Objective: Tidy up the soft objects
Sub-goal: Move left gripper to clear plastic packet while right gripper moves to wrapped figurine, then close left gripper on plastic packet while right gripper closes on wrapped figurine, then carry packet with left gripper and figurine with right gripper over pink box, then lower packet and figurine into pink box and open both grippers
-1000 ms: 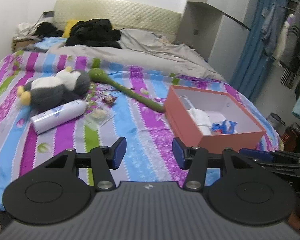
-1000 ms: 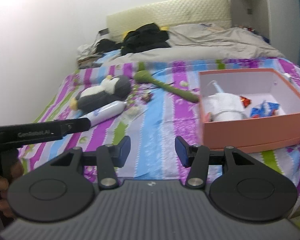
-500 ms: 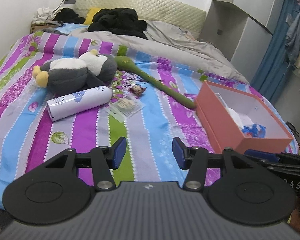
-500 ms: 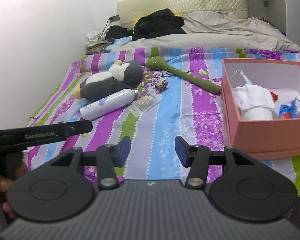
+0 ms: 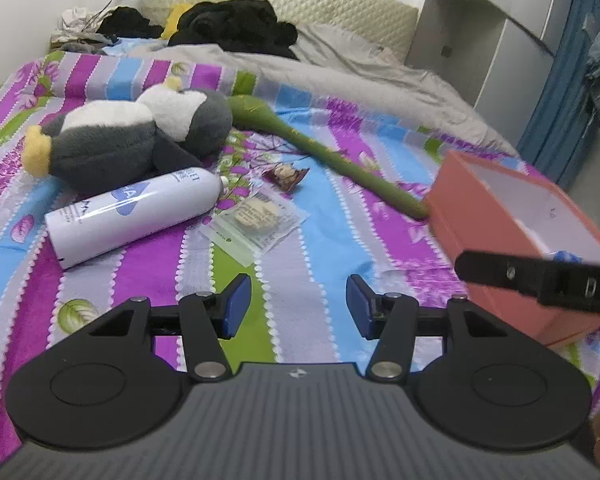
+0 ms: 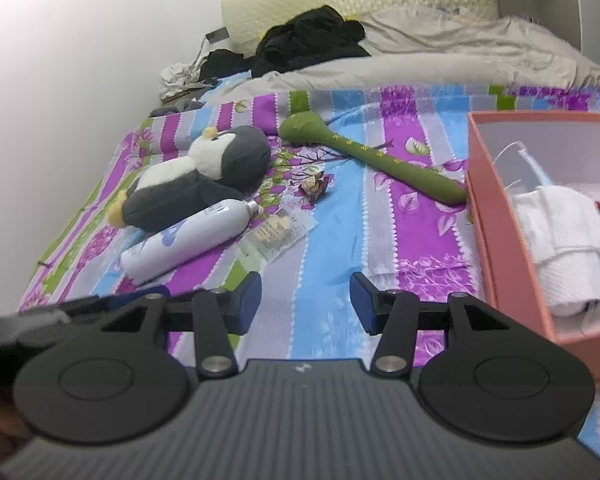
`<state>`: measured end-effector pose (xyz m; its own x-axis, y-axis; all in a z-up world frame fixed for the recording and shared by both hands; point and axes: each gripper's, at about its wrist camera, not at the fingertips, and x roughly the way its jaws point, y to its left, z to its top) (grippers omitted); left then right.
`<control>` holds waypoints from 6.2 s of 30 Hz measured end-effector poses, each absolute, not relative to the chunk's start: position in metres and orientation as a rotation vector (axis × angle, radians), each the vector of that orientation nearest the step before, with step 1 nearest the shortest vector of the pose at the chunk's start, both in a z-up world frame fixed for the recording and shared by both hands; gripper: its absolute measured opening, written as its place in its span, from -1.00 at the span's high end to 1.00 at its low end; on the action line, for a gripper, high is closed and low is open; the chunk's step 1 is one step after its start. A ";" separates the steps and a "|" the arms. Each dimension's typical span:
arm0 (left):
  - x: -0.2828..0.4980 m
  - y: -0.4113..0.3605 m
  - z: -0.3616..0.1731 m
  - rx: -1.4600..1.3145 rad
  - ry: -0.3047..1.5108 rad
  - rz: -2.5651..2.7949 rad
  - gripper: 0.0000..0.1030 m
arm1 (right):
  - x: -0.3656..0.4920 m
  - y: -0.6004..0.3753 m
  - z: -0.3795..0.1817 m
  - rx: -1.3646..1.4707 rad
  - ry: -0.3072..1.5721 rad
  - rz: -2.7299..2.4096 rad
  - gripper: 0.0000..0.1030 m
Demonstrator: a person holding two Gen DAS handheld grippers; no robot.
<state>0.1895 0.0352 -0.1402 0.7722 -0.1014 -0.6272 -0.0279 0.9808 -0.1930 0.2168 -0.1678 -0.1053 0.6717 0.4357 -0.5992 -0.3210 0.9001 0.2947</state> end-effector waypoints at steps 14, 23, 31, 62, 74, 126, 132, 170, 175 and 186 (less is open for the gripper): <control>0.296 0.057 -0.200 -0.179 0.714 -0.032 -0.17 | 0.336 -0.135 -0.154 0.230 0.751 0.432 -0.01; 0.351 0.065 -0.227 -0.175 0.701 -0.049 -0.27 | 0.401 -0.121 -0.187 0.329 0.743 0.427 -0.02; 0.372 0.058 -0.245 -0.068 0.680 -0.083 -0.42 | 0.442 -0.107 -0.216 0.399 0.750 0.450 -0.03; 0.354 0.070 -0.223 -0.203 0.725 -0.008 0.57 | 0.428 -0.099 -0.192 0.215 0.724 0.436 0.37; 0.302 0.066 -0.194 -0.255 0.738 0.006 0.60 | 0.366 -0.122 -0.169 0.152 0.714 0.399 0.37; 0.134 -0.025 -0.032 -0.234 0.698 -0.122 0.64 | 0.143 -0.195 -0.037 0.060 0.618 0.387 0.37; 0.144 -0.047 0.002 -0.209 0.670 -0.169 0.64 | 0.145 -0.215 -0.006 0.059 0.574 0.354 0.37; 0.311 -0.227 -0.046 -0.118 0.871 -0.454 0.63 | 0.243 -0.384 -0.049 0.207 0.792 0.043 0.36; 0.343 -0.246 -0.059 -0.097 0.911 -0.468 0.63 | 0.268 -0.396 -0.067 0.230 0.843 0.028 0.36; 0.392 -0.277 -0.094 -0.048 1.007 -0.486 0.63 | 0.308 -0.420 -0.101 0.272 0.910 0.007 0.33</control>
<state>0.3919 -0.2774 -0.0941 0.4377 -0.4122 -0.7991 0.3688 0.8928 -0.2585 0.3082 -0.4195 -0.1012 0.6159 0.1203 -0.7786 0.1089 0.9658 0.2354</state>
